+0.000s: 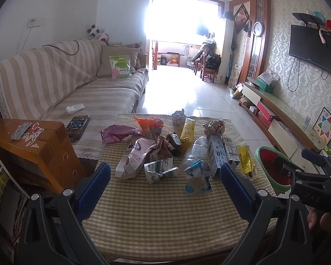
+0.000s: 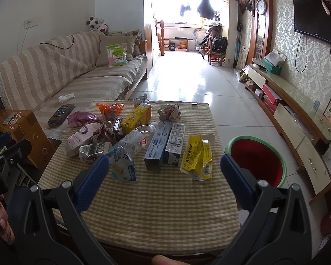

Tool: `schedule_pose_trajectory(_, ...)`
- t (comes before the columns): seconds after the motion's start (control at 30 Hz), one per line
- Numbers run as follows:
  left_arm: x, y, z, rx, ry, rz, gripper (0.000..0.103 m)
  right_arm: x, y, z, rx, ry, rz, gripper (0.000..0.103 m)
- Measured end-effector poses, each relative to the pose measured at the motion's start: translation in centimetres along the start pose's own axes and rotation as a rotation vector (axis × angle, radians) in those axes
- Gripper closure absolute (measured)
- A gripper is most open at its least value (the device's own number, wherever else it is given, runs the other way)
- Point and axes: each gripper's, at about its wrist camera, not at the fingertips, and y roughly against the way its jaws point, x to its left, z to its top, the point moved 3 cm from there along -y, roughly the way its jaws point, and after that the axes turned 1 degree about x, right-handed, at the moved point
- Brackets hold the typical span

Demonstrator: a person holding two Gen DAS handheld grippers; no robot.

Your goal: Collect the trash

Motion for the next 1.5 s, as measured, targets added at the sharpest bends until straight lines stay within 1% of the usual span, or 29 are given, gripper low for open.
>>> schedule_pose_trajectory(0.8, -0.1, 0.0, -0.3, 0.004, -0.004, -0.003, 0.008, 0.0, -0.2, 0.0, 0.003, 0.006, -0.008, 0.003)
schedule_pose_trajectory(0.9, -0.1, -0.1, -0.4, 0.006, 0.001, -0.015, 0.008, 0.0, -0.2, -0.1, 0.003, 0.006, -0.007, 0.003)
schedule_pose_trajectory(0.93, -0.1, -0.1, -0.5, 0.003, -0.001, -0.022, 0.01, 0.0, -0.2, -0.1, 0.004, 0.006, -0.008, 0.003)
schedule_pose_trajectory(1.0, -0.5, -0.3, -0.7, 0.007, -0.026, -0.007, 0.036, 0.0, -0.2, -0.1, 0.005, 0.006, -0.008, 0.003)
schedule_pose_trajectory(1.03, -0.5, -0.5, -0.8, 0.015, -0.032, -0.001, 0.037, -0.1, -0.2, -0.3, 0.006, 0.006, -0.01, 0.003)
schedule_pose_trajectory(1.07, -0.5, -0.6, -1.0, 0.02, -0.028, -0.004, 0.036, -0.1, -0.3, -0.4, 0.009, 0.005, -0.01, 0.003)
schedule_pose_trajectory(1.1, -0.4, -0.8, -1.1, 0.025, -0.02, -0.008, 0.026, -0.2, -0.5, -0.5, 0.013, 0.003, -0.011, 0.003)
schedule_pose_trajectory(1.17, -0.2, -1.0, -1.3, 0.03, -0.001, -0.001, 0.008, -0.5, -0.8, -0.8, 0.021, -0.004, -0.014, 0.003)
schedule_pose_trajectory(1.37, 0.1, -2.0, -1.5, 0.066, 0.012, 0.003, 0.008, -1.1, -1.9, -1.6, 0.051, -0.025, -0.016, 0.003)
schedule_pose_trajectory(1.5, 0.4, -2.7, -1.6, 0.08, 0.015, 0.011, 0.008, -1.6, -2.7, -1.7, 0.055, -0.027, -0.023, 0.003)
